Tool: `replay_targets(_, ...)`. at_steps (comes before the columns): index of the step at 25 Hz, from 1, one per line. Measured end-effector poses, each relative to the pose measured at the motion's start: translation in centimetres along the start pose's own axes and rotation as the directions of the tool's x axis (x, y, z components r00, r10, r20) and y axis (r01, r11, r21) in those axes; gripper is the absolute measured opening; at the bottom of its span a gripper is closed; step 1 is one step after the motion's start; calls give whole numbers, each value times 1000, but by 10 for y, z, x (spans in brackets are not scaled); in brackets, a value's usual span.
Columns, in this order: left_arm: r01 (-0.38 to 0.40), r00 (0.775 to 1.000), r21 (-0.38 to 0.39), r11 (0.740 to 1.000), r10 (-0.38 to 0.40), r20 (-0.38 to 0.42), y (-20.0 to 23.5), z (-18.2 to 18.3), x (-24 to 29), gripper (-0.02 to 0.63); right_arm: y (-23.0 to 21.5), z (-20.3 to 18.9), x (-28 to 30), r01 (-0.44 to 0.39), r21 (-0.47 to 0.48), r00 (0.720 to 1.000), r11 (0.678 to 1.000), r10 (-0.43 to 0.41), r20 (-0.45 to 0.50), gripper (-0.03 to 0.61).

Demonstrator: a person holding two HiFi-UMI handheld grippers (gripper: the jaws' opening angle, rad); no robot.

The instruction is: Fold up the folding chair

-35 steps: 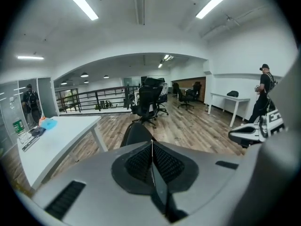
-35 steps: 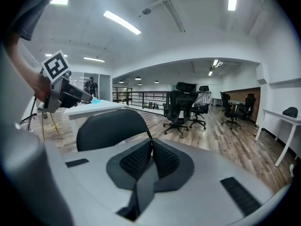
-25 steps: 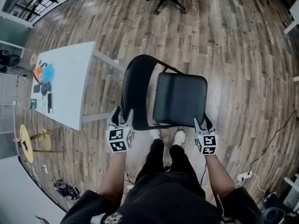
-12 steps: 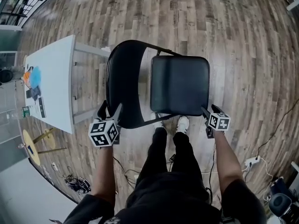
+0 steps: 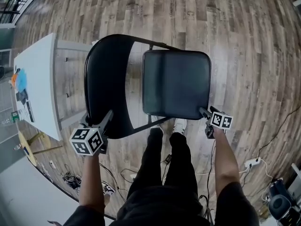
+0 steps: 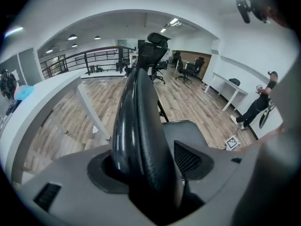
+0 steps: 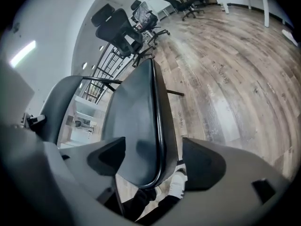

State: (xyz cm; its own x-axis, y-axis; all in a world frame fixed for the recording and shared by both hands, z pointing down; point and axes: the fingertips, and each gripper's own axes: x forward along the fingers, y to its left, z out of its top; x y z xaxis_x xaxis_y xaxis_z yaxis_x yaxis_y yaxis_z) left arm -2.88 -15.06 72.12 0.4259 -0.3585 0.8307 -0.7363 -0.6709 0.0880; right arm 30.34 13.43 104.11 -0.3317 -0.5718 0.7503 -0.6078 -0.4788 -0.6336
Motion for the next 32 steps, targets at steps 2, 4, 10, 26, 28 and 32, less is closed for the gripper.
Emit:
replay_targets(2, 22, 1000, -4, 1000, -22, 3, -1, 0, 2, 296, -5, -1, 12, -46, 28, 999, 999, 47, -16, 363)
replay_targets(4, 38, 999, 2, 999, -38, 14, -2, 1, 3, 295, -5, -3, 25, -94, 36, 995, 995, 95, -43, 365)
replay_targets(10, 64, 997, -18, 998, -63, 42, -2, 1, 6, 264, 3, -8, 46, -256, 74, 961, 964, 262, -91, 371)
replay_targets(26, 134, 986, -68, 989, -126, 106, 14, 31, -45, 127, 93, -9, 1, -373, 60, 915, 926, 378, -145, 298)
replay_targets(28, 125, 987, -64, 990, -118, 108, 13, 38, -56, 126, 112, -8, -7, -384, 57, 910, 922, 388, -145, 286)
replay_targets(32, 110, 987, -57, 992, -102, 125, 15, 57, -75, 104, 160, 4, -20, -427, 36, 893, 904, 427, -144, 258)
